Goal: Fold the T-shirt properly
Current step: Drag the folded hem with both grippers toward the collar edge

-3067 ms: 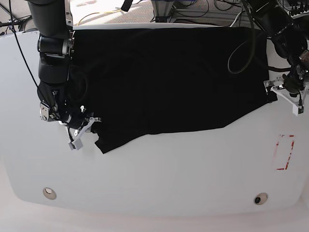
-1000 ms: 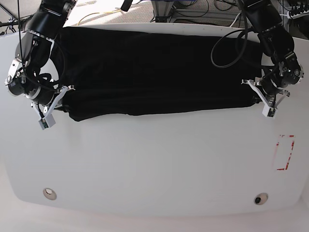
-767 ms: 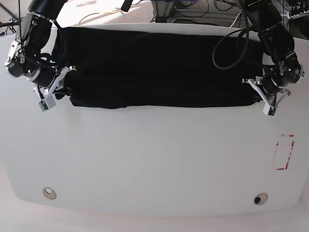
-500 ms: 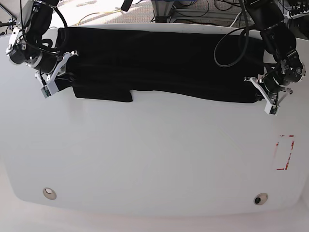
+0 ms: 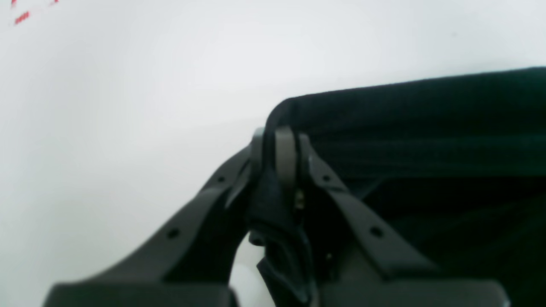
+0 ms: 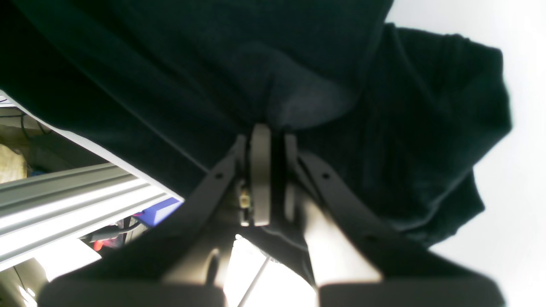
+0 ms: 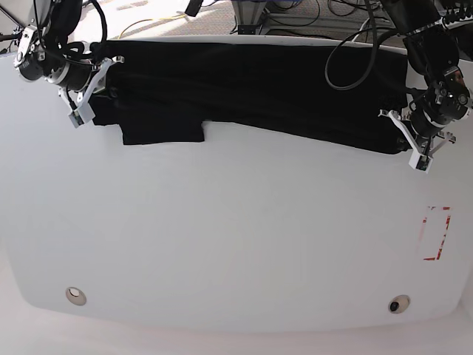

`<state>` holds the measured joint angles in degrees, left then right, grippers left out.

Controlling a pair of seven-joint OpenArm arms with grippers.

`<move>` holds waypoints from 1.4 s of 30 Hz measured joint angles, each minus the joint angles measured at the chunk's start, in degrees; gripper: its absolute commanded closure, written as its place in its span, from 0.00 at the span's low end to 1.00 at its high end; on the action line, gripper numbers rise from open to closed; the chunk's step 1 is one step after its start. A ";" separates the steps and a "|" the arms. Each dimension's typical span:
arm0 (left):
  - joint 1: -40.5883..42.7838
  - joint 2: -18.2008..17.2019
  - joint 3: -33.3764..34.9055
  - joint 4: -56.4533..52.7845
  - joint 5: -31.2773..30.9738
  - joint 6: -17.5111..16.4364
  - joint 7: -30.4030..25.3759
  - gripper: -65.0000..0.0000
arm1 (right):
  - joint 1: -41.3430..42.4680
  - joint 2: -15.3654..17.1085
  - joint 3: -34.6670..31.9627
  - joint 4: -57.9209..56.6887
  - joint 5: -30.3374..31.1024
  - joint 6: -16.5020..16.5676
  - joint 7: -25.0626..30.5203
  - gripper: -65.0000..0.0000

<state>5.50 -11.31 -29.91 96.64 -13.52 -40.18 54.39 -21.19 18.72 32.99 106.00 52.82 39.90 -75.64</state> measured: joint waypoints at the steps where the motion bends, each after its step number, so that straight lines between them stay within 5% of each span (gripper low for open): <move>1: 0.04 -0.09 -0.02 0.00 0.04 0.02 0.00 1.00 | -0.04 0.00 -0.02 0.00 0.11 0.00 0.31 0.74; 7: 0.04 -0.52 -0.20 0.00 0.68 0.04 0.00 0.99 | -1.53 0.02 -0.04 -2.75 -0.13 0.02 0.28 0.38; 14: 1.77 -2.78 1.86 0.83 0.72 0.09 2.49 0.59 | -1.53 0.07 0.00 -4.87 -0.04 0.00 0.57 0.35; 18: 3.28 -2.73 2.49 7.08 0.63 0.09 3.87 0.44 | -1.55 0.11 0.09 -4.92 -0.04 0.00 0.57 0.35; 25: 4.04 -3.43 2.32 13.14 -10.60 0.04 8.55 0.44 | -0.87 -0.13 0.07 -4.92 -0.02 0.00 0.59 0.35; 36: -1.29 -3.17 -10.01 1.31 -9.25 0.07 9.20 0.44 | -0.79 -0.92 0.07 -4.92 -0.04 0.00 0.57 0.35; 42: -4.26 -3.34 -10.12 -8.00 -9.84 0.26 8.83 0.44 | -0.13 -2.05 0.28 -4.90 0.04 0.00 0.59 0.35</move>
<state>1.23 -14.66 -40.03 88.64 -23.35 -39.92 63.22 -21.32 16.67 33.28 101.10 52.86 39.90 -75.05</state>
